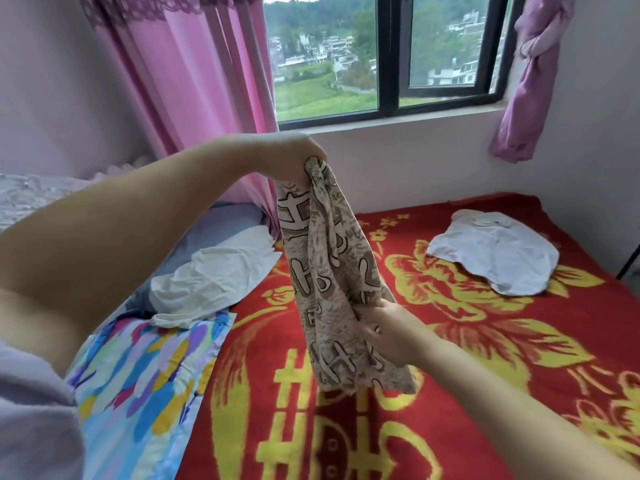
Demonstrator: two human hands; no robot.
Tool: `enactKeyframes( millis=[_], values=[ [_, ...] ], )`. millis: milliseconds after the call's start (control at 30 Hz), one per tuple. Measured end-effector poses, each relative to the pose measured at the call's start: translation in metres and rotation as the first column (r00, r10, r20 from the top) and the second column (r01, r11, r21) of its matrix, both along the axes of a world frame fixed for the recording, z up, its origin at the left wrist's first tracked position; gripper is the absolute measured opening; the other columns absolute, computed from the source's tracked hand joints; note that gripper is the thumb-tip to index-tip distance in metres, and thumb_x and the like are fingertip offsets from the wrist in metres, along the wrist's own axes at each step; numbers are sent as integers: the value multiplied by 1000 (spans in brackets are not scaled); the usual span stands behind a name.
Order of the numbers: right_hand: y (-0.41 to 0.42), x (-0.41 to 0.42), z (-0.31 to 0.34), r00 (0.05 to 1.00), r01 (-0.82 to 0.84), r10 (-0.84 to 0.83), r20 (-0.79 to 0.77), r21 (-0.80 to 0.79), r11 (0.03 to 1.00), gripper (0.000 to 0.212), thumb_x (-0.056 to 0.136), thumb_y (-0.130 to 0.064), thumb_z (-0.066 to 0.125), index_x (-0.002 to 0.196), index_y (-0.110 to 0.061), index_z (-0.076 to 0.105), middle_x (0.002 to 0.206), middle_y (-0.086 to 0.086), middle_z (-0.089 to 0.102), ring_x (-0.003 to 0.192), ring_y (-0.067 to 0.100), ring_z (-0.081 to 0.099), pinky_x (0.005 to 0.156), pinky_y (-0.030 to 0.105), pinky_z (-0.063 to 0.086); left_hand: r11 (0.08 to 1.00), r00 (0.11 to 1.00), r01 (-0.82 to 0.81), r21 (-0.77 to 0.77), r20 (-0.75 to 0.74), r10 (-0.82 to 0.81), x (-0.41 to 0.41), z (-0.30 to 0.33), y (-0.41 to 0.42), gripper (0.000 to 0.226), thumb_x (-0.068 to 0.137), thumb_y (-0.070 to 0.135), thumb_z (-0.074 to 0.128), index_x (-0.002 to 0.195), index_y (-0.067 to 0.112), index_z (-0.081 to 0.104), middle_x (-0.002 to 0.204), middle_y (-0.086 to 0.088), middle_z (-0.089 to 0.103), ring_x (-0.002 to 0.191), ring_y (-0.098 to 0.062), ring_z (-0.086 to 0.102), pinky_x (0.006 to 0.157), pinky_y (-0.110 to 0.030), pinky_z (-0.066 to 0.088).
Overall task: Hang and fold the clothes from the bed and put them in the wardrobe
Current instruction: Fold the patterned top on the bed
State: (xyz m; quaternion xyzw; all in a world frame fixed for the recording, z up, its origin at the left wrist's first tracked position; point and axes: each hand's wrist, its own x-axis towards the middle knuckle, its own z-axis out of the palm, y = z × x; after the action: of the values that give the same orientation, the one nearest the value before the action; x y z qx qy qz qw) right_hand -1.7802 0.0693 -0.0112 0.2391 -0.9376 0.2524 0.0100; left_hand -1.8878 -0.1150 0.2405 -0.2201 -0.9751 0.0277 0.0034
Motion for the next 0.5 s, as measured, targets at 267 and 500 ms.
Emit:
enactKeyframes(
  millis=[267,500],
  values=[
    [-60,-6,-3,945,279,-184,270,-372,885,32,97,-26,50,71,-7,54,63,1,54,55,17,52,56,31,42,999,1000,27,-32,-4,-27,18,-2,4,28,82,14,71,109,20,66,97,2,65,88,-17,59,80,-30,49],
    [29,-19,-12,914,405,-352,201,-465,787,35,100,-24,45,66,-18,48,58,-3,51,51,13,42,43,17,32,989,991,109,-96,-70,-116,4,-20,-9,14,83,13,68,96,11,64,92,-5,61,83,-25,57,76,-34,48]
  ],
)
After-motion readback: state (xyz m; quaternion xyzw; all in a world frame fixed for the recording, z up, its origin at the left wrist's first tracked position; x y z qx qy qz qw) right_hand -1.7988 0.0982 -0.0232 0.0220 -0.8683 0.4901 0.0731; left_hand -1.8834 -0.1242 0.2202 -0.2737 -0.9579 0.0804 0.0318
